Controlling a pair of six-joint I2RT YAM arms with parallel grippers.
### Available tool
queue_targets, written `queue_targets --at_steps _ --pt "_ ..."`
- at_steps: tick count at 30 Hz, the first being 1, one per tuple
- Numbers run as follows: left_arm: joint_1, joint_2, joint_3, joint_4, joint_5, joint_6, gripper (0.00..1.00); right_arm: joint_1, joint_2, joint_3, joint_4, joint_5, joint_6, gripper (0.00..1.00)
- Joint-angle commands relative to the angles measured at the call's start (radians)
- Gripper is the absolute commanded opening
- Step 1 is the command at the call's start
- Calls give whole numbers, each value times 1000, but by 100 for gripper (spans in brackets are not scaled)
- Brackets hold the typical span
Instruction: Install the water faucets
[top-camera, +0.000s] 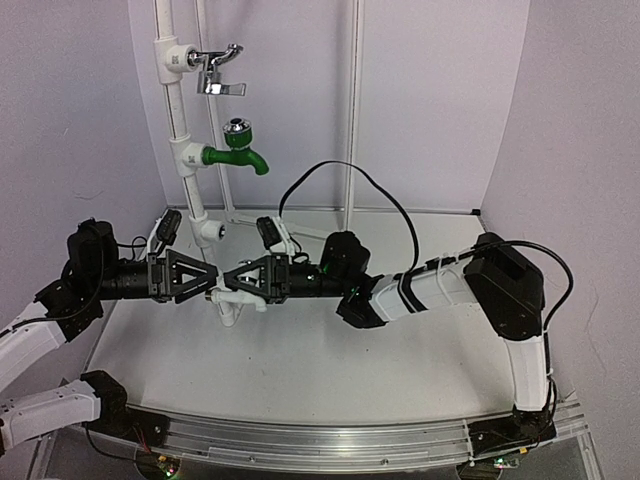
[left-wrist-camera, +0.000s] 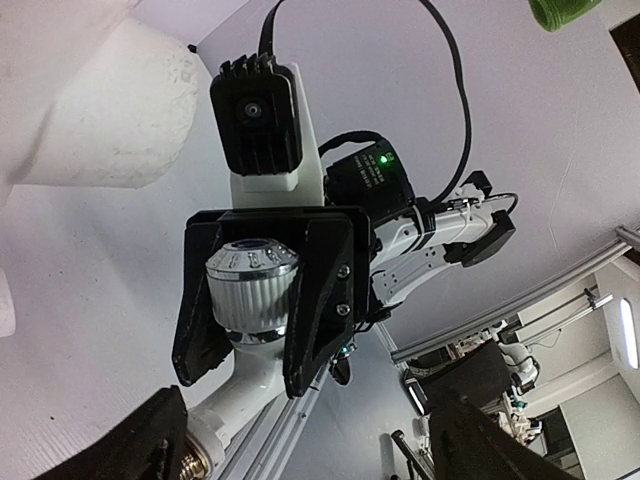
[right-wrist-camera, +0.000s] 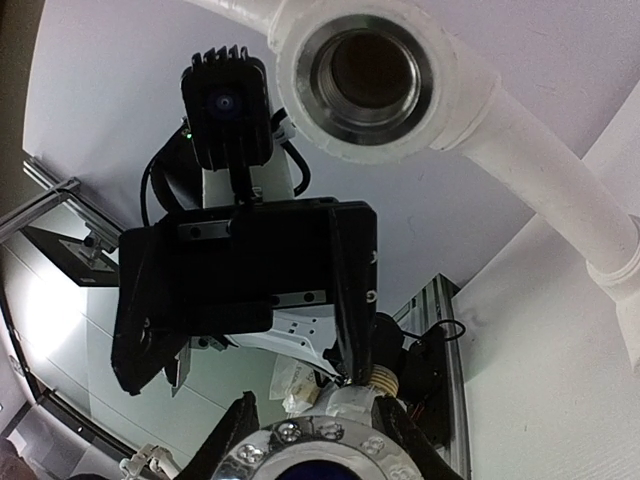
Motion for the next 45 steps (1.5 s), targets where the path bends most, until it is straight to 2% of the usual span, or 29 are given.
queue_targets --at_steps 1,7,14,23,33,37,42,44,45 --pt "-1 -6 14 37 4 -13 93 4 -105 13 54 -12 -39 0" --pt "0 -37 29 -32 -90 4 93 3 -155 -31 51 -2 -62 0" --pt "0 46 36 -14 86 11 93 5 -139 5 55 -8 -61 0" --pt "0 43 54 43 101 -7 68 12 -88 71 66 -11 -46 0" --pt "-2 17 55 109 102 -39 62 17 -51 100 73 -11 -26 0" --pt "-2 18 58 120 110 -48 48 20 -38 113 84 -9 -17 0" --pt "-2 11 52 125 118 -47 22 20 -36 111 84 14 -18 0" --pt "-2 6 50 125 103 -43 6 20 -42 106 46 27 -24 0" --pt "-2 1 49 126 91 -39 2 19 -49 98 16 38 -32 2"
